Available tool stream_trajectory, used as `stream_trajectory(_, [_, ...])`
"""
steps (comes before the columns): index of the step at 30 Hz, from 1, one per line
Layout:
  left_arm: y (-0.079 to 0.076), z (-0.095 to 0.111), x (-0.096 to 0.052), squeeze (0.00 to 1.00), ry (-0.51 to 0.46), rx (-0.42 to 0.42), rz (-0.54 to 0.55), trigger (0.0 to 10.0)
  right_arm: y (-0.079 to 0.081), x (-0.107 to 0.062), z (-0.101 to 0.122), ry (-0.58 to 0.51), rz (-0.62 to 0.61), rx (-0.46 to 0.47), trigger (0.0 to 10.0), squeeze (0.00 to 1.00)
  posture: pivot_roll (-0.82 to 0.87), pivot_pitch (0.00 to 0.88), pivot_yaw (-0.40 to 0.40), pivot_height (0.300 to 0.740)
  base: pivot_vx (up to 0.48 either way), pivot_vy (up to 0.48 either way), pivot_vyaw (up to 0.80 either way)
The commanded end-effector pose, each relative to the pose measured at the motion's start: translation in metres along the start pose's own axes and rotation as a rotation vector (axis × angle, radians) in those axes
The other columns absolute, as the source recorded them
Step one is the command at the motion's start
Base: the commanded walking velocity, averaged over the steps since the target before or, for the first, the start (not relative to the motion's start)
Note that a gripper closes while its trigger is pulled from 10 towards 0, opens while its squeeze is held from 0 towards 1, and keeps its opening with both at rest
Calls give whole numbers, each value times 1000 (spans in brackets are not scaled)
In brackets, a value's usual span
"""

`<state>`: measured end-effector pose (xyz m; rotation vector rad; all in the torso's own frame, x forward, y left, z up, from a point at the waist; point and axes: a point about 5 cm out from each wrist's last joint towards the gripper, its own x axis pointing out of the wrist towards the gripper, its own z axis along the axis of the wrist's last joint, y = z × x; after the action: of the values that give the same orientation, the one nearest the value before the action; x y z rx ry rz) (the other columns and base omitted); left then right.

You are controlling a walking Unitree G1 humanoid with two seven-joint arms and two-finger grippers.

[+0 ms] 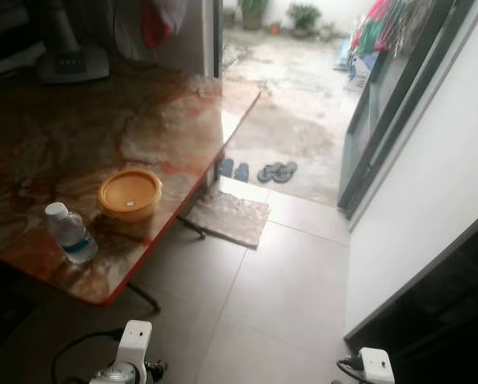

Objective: Restocking fridge

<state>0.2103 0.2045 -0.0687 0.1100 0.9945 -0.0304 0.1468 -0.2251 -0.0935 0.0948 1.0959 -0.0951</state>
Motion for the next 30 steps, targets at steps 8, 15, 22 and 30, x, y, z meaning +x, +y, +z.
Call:
stream_trajectory(8, [-5,-2,1,0,10,5,-7,10000,-5,-1,-4,16,-14,3,10000,0,4,0,-45,740,0,0,675])
stream_trajectory(15, [-4,-2,0,0,5,1,9,10000,-4,-1,-4,13,-4,22,10000,0,8,0,-44,740,0,0,0])
stream_trajectory(22, [-4,-2,0,0,7,-1,9,10000,-4,-1,-5,15,-2,16,10000,0,11,0,-42,740,0,0,229])
stream_trajectory(30, [-5,-2,1,0,6,-3,4,10000,-4,-1,-5,18,1,13,10000,0,16,0,-47,740,0,0,789])
